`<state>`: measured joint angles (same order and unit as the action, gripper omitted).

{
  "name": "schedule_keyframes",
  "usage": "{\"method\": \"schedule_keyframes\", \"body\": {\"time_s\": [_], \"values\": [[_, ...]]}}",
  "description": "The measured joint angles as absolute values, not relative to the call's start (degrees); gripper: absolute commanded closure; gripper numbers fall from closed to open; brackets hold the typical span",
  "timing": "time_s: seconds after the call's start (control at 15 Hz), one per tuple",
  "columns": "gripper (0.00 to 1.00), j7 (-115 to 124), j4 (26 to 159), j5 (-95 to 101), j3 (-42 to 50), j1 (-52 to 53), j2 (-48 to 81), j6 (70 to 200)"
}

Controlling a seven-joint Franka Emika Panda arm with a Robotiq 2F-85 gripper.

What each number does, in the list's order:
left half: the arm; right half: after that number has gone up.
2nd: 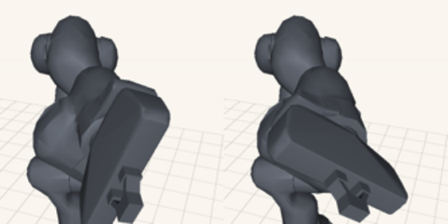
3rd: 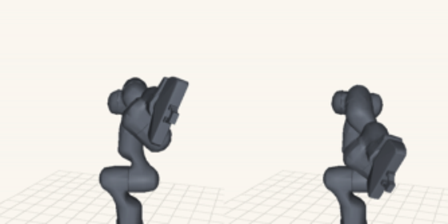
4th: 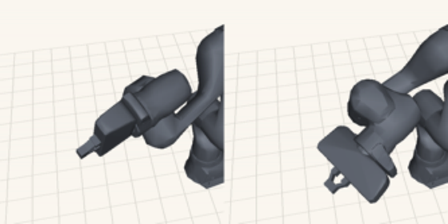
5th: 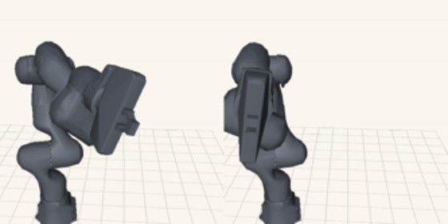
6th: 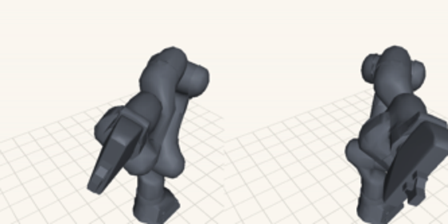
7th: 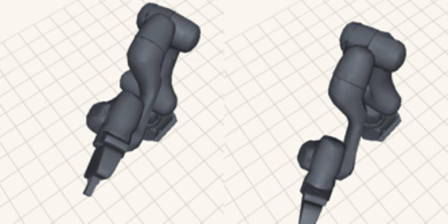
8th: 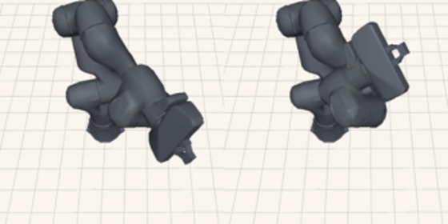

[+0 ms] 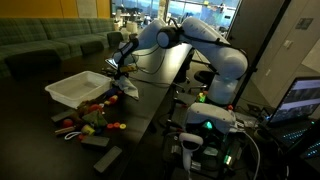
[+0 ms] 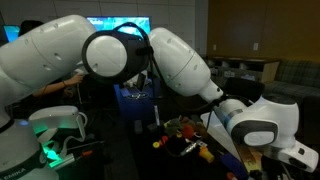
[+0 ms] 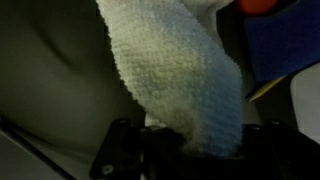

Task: Use the white towel to push the objects on the table to the left, then put the towel in the bowl

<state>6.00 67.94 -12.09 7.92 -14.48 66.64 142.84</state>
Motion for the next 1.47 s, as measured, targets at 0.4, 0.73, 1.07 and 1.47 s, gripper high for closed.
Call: {"method": "schedule_keyframes", "body": {"time_s": [0.4,0.73,1.07,1.47], "values": [[1.00,6.0,54.0,-11.9,7.7,-14.2,77.4,135.0],[1.00,6.0,43.8,-11.9,7.7,-14.5,82.5,126.8],[1.00,5.5,40.2,-10.2,6.0,-14.6,84.1,121.7],[1.00,2.0,40.0,-9.9,5.9,-13.4,83.9,117.4]]}}
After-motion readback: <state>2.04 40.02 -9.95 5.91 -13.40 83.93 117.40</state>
